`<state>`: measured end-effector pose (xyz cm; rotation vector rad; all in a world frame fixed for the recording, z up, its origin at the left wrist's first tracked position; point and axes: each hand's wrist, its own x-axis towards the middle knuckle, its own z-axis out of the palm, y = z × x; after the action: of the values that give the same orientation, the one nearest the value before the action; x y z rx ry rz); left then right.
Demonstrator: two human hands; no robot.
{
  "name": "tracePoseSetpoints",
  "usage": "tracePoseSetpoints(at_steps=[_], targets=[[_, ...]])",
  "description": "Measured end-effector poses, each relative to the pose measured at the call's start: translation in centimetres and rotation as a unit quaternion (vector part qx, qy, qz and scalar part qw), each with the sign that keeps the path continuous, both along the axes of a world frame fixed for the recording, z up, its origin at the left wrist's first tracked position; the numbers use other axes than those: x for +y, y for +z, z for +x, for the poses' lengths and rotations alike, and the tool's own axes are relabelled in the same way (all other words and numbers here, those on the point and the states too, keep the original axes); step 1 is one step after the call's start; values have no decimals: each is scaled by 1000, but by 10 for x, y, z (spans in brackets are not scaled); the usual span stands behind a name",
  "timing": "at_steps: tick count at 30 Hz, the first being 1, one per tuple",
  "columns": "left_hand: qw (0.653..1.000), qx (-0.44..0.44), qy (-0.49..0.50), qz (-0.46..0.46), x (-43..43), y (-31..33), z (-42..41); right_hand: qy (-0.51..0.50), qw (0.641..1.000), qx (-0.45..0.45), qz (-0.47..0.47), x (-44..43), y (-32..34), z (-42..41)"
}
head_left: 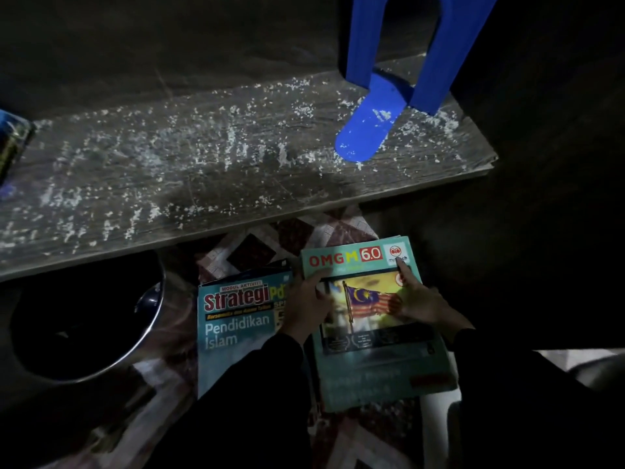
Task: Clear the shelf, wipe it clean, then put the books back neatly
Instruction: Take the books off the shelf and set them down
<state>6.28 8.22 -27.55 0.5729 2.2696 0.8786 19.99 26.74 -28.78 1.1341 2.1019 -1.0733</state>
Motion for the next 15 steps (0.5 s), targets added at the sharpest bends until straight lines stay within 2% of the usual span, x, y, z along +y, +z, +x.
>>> tracePoseSetpoints(at_steps=[5,9,12,15], targets=[[1000,-4,-10,-23,-1,13,0,42,991,-74,101,-22,47,-13],[997,-37,-35,-49,-19,35,-4,109,969,-72,207,-43,81,-29],[991,-99,-68,-57,-44,68,-12,122,974,-35,189,-69,103,-46],[985,-119,-89,-92,-74,115,-26,185,976,31,110,-108,131,-78]])
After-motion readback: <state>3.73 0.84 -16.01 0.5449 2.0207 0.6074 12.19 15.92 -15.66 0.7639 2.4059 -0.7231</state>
